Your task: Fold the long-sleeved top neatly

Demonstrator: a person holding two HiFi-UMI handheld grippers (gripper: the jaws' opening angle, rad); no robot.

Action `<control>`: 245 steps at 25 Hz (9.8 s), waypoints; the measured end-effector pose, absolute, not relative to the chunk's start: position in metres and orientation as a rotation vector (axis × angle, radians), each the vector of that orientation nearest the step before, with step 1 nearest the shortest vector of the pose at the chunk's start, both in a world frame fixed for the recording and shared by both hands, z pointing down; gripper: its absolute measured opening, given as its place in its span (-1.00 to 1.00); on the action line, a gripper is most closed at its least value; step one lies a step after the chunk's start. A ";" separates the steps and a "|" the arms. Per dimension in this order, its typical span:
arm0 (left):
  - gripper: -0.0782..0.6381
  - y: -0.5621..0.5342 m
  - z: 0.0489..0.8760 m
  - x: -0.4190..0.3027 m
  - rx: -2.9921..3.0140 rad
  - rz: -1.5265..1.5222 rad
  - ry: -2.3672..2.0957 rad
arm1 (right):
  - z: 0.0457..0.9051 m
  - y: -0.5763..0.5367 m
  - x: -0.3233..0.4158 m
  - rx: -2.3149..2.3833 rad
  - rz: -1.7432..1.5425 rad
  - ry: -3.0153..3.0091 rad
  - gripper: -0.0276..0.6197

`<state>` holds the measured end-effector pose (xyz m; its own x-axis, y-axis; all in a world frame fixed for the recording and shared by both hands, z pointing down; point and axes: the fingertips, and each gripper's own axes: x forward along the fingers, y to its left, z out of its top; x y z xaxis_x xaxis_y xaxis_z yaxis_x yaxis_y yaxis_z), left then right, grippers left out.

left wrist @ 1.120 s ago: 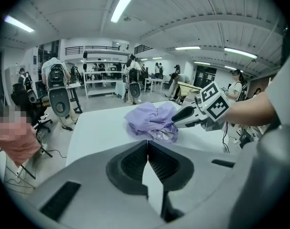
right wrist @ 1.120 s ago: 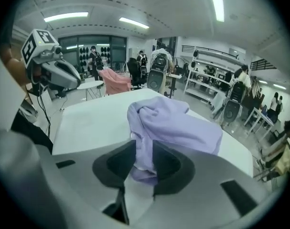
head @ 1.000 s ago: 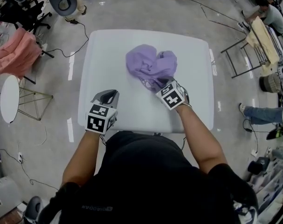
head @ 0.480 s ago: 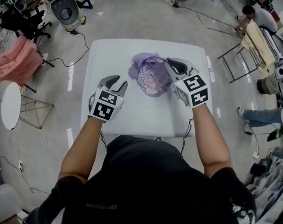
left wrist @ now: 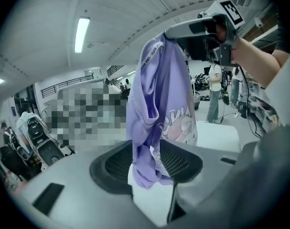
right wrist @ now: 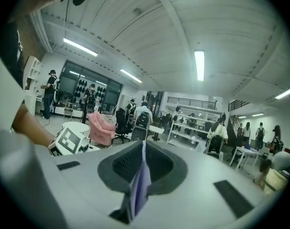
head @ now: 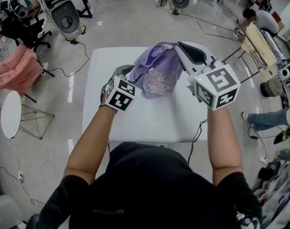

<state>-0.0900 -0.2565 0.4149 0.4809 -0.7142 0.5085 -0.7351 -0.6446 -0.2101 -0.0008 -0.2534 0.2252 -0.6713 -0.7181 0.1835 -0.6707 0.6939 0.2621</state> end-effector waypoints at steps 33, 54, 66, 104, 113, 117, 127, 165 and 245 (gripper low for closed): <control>-0.73 -0.253 0.316 -0.202 2.481 0.561 -1.738 | 0.324 -0.241 0.019 1.009 0.230 -2.630 -0.82; -0.73 -0.255 0.316 -0.207 2.448 0.625 -1.766 | 0.490 -0.214 0.004 0.719 -0.093 -2.302 -0.46; -0.73 -0.251 0.312 -0.189 2.431 0.673 -1.779 | 0.533 -0.254 -0.005 0.402 -0.232 -2.180 -0.30; -0.73 -0.217 0.105 -0.166 2.692 0.920 -2.092 | 0.096 -0.223 0.165 1.283 -0.714 -2.405 -0.88; -0.73 -0.133 0.167 -0.194 2.800 0.912 -1.970 | 0.157 -0.114 0.138 1.356 -0.750 -2.278 -0.88; -0.73 -0.127 0.166 -0.194 2.812 0.908 -1.943 | 0.155 -0.106 0.138 1.358 -0.724 -2.276 -0.88; -0.73 -0.074 0.107 -0.192 2.907 0.787 -1.931 | 0.114 -0.049 0.138 1.379 -0.754 -2.296 -0.88; -0.73 -0.443 0.510 -0.188 2.212 1.252 -1.423 | 0.511 -0.457 0.145 1.085 0.136 -2.087 -0.87; -0.46 -0.058 0.643 -0.156 2.185 1.252 -1.332 | 0.642 -0.061 0.137 0.998 0.268 -2.000 -0.44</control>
